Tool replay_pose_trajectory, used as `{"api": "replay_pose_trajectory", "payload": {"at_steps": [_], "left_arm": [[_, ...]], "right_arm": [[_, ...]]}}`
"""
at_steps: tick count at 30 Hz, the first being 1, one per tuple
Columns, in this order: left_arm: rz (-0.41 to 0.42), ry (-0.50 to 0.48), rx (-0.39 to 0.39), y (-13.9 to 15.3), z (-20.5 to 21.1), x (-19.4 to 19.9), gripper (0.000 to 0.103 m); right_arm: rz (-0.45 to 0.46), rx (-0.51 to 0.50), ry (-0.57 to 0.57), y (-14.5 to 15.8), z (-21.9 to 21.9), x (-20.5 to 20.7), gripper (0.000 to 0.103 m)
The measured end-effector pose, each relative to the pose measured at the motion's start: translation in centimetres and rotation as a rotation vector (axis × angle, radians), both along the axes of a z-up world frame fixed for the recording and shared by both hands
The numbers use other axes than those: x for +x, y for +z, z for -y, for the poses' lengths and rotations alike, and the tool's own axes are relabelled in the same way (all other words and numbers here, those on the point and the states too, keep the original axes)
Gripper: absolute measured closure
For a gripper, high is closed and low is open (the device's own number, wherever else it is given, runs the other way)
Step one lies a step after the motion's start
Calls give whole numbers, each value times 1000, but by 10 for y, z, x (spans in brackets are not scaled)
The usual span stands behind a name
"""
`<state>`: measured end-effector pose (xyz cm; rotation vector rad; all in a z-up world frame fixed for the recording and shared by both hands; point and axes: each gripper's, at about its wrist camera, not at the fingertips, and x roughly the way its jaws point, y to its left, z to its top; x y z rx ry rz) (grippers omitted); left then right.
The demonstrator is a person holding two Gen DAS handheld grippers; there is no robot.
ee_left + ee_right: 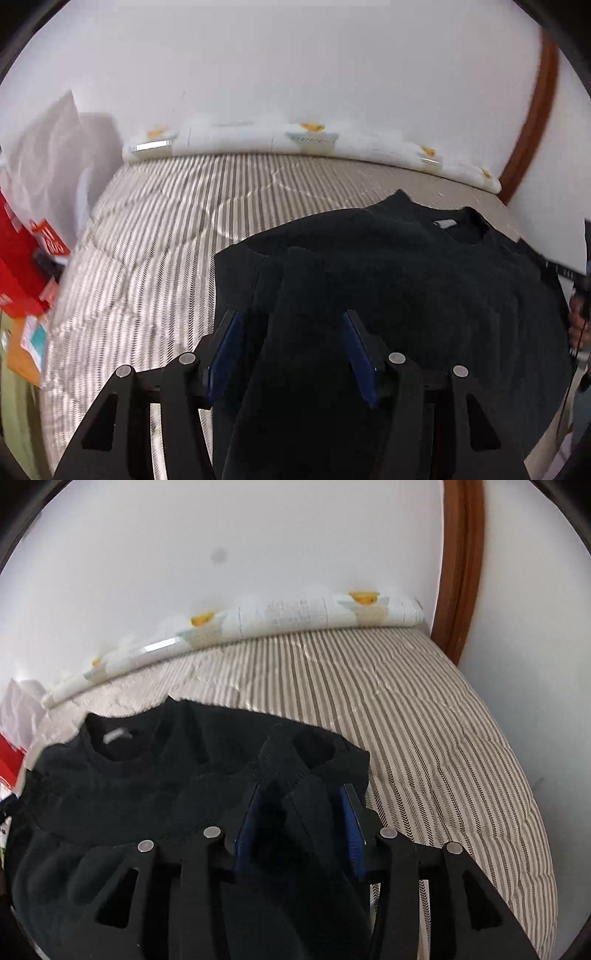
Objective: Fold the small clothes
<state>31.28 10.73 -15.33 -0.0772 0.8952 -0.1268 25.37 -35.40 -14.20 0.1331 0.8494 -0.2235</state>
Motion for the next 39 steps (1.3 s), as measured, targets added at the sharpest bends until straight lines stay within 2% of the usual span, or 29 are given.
{"api": "replay_pose_trajectory", "payload": {"at_steps": [1,3,4,5,7,10,12,14,17,19,21,23,28,31,34,39], "left_arm": [[-12,4,-2,-4,1,4,51],[-37,18,-8,-12,2,11,62],[-42,24,-10,-14,3,13,77],[-35,29,-3,-14,4,13,84],[20,31,-10,-8,3,8,91],[108,59,-87,5,-7,-2,91],[108,78,-82,4,-8,1,92],[68,87,-41,-5,-4,9,92],[50,91,-25,-11,-2,13,91],[50,91,-24,-10,-1,14,91],[46,92,-11,-10,0,12,90],[44,95,16,-9,1,11,86],[46,76,50,-6,4,-2,85],[33,68,58,-5,6,-13,78],[14,76,81,-8,5,-27,76],[-9,65,85,-11,-2,-64,76]], "right_arm": [[-12,4,1,-3,1,4,60],[-25,11,10,-7,2,9,62],[-24,11,23,-7,1,11,66],[-20,4,32,-6,0,11,83],[26,-5,70,2,-2,9,89],[200,79,104,22,5,-7,90],[222,90,93,22,7,-5,90],[161,69,73,12,5,7,90],[38,58,43,-11,6,25,88],[16,45,26,-13,5,26,85],[14,9,14,-6,1,19,72],[17,-59,-5,-1,-7,6,63],[2,-175,8,-1,-21,-41,62],[-10,-213,-11,-8,-22,-72,62],[-48,-211,-59,-21,-18,-97,62],[-37,-127,-102,-22,-11,-134,62]]}}
